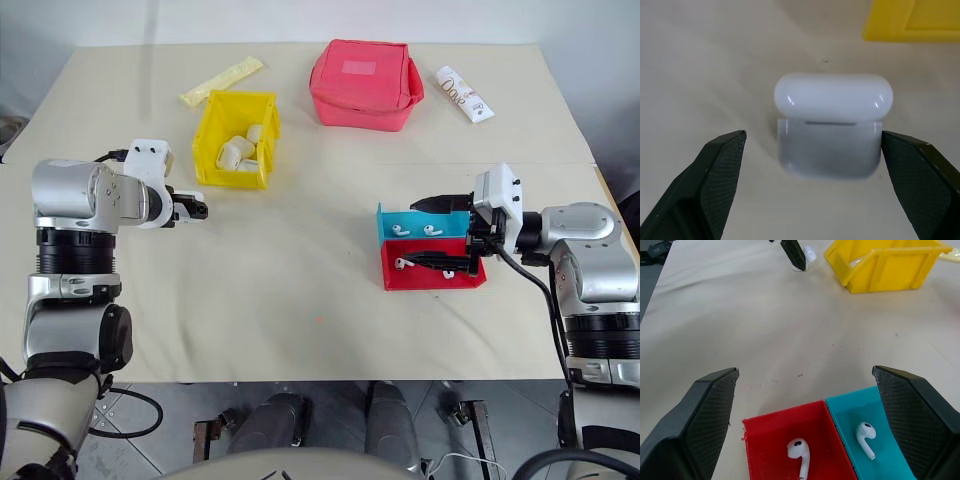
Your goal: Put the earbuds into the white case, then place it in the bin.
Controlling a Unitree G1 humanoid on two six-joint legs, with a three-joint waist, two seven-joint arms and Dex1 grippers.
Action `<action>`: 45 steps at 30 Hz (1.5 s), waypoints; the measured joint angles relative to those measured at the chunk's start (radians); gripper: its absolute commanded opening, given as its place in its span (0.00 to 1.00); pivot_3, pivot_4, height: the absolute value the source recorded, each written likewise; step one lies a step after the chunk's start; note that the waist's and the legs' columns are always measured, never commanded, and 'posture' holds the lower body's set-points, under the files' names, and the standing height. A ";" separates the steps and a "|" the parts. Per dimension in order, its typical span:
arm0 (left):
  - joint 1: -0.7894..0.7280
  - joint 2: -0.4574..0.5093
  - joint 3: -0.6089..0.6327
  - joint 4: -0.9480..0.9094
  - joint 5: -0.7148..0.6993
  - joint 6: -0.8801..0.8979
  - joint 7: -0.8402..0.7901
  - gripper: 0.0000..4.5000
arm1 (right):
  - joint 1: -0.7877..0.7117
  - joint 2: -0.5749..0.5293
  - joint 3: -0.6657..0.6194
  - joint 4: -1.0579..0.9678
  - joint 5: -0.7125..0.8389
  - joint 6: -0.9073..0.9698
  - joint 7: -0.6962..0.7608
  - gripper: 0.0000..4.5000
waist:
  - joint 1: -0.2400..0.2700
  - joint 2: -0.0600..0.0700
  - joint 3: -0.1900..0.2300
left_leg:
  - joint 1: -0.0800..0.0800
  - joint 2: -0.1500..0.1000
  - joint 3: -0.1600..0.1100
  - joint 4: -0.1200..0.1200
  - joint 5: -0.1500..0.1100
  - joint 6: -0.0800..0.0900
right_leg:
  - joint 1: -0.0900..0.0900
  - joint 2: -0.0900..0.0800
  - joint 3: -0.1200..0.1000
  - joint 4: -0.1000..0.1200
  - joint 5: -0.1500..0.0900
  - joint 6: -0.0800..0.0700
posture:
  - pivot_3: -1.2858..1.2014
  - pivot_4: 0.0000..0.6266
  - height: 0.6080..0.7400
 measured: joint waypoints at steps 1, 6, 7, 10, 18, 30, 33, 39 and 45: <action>-0.009 -0.003 -0.003 0.022 0.004 -0.013 -0.003 1.00 | 0.001 0.000 0.000 -0.003 0.002 0.001 -0.002 1.00 | 0.000 0.000 0.000 | 0.000 0.000 0.000 0.000 0.000 0.000 | 0.000 0.000 0.000 0.000 0.000 0.000 | 0.52 0.24 1.00; -0.039 -0.006 -0.011 0.093 0.017 -0.038 -0.024 1.00 | 0.010 0.000 -0.006 -0.016 0.007 0.010 -0.014 1.00 | -0.001 0.000 0.000 | 0.000 0.000 0.000 0.000 0.000 0.000 | 0.000 0.000 0.000 0.000 0.000 0.000 | 0.52 0.24 1.00; -0.046 -0.006 -0.012 0.108 0.020 -0.040 -0.030 1.00 | 0.013 0.000 -0.008 -0.018 0.007 0.012 -0.015 1.00 | 0.000 0.000 0.000 | 0.000 0.000 0.000 0.000 0.000 0.000 | 0.000 0.000 0.000 0.000 0.000 0.000 | 0.52 0.24 1.00; -0.059 -0.006 -0.025 0.128 0.025 -0.036 -0.043 1.00 | 0.018 0.000 -0.009 -0.019 0.007 0.014 -0.016 1.00 | 0.000 0.000 0.000 | 0.000 0.000 0.000 0.000 0.000 0.000 | 0.000 0.000 0.000 0.000 0.000 0.000 | 0.52 0.24 1.00; -0.114 -0.005 -0.045 0.179 0.045 0.049 -0.056 1.00 | 0.019 0.000 -0.011 -0.019 0.007 0.014 -0.016 1.00 | -0.002 0.000 0.000 | 0.000 -0.001 0.000 0.000 0.000 0.000 | 0.000 0.000 0.000 0.001 0.000 0.000 | 0.52 0.24 1.00; -0.121 -0.015 -0.010 0.226 0.051 0.031 -0.079 0.73 | 0.019 -0.001 -0.011 -0.019 0.006 0.017 -0.018 1.00 | -0.002 0.001 -0.002 | 0.002 0.000 0.001 0.001 0.000 0.000 | 0.001 0.000 0.001 0.003 0.000 0.000 | 0.52 0.24 1.00; -0.122 -0.018 0.002 0.240 0.052 0.018 -0.076 0.62 | 0.019 -0.005 -0.011 -0.019 0.006 0.018 -0.018 1.00 | -0.002 0.002 -0.002 | 0.003 0.000 0.002 0.001 0.000 0.000 | 0.001 0.000 0.002 0.004 0.000 0.000 | 0.52 0.24 1.00; -0.043 0.035 -0.040 0.155 0.047 -0.056 -0.151 0.62 | 0.024 -0.017 -0.020 -0.031 0.008 0.031 -0.028 1.00 | -0.006 0.003 -0.003 | 0.004 0.001 0.004 0.000 0.000 -0.001 | -0.001 0.000 0.004 0.006 0.000 0.000 | 0.52 0.24 1.00; 0.419 0.161 -0.026 -0.336 -0.057 -0.618 -0.514 0.62 | 0.108 -0.068 -0.108 -0.099 0.035 0.071 -0.061 1.00 | -0.005 0.000 -0.002 | -0.002 0.002 0.006 0.002 0.000 -0.001 | -0.008 0.000 0.005 0.006 0.000 -0.003 | 0.52 0.24 1.00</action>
